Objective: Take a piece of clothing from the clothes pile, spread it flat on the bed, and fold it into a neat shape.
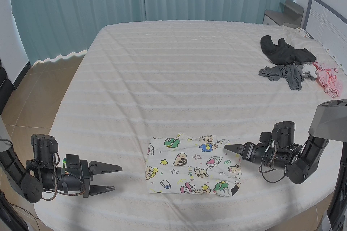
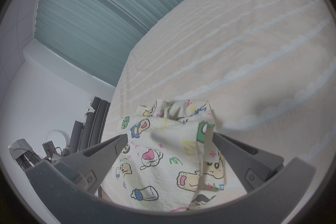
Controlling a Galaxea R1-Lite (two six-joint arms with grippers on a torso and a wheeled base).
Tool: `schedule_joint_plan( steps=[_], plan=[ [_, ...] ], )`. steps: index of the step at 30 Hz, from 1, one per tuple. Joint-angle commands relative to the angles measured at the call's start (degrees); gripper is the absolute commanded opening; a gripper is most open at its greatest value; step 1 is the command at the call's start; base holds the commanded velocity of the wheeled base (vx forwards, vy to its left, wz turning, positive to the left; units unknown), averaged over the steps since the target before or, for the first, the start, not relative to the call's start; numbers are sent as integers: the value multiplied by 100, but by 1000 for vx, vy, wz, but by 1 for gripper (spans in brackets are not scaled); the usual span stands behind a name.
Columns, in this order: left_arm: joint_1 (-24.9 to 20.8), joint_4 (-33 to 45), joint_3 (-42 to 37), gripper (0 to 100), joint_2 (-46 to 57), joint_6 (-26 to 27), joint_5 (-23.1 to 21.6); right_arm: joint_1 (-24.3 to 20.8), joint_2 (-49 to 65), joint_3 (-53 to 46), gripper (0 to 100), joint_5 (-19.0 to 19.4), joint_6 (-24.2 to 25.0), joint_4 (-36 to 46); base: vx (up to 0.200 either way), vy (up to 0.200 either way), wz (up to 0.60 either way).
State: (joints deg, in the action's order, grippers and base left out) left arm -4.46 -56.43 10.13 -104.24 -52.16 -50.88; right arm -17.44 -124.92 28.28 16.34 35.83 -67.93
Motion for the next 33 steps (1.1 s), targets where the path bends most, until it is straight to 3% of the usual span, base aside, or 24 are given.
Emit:
schedule_joint_plan(
  steps=[1, 13, 14, 17, 33],
  plan=[
    [-2, 0, -2, 100, -17, -4, -1, -40, -6, -68, 100, 1, 3, -10, 0, 0, 0],
    [-11, 0, 15, 100, -44, -4, -1, -40, -332, 582, 100, 19, 153, 148, 0, 0, 0],
    [-11, 0, 15, 100, -44, -4, -1, -40, -358, 652, 0, 19, 153, 245, 0, 0, 0],
    [-11, 0, 15, 100, -52, -4, -1, -75, -384, 819, 0, 19, 153, 588, 0, 0, 0],
    [-11, 0, 15, 100, -52, -4, -1, 57, -340, 1188, 0, -43, 144, 605, 0, 0, 0]
  ],
)
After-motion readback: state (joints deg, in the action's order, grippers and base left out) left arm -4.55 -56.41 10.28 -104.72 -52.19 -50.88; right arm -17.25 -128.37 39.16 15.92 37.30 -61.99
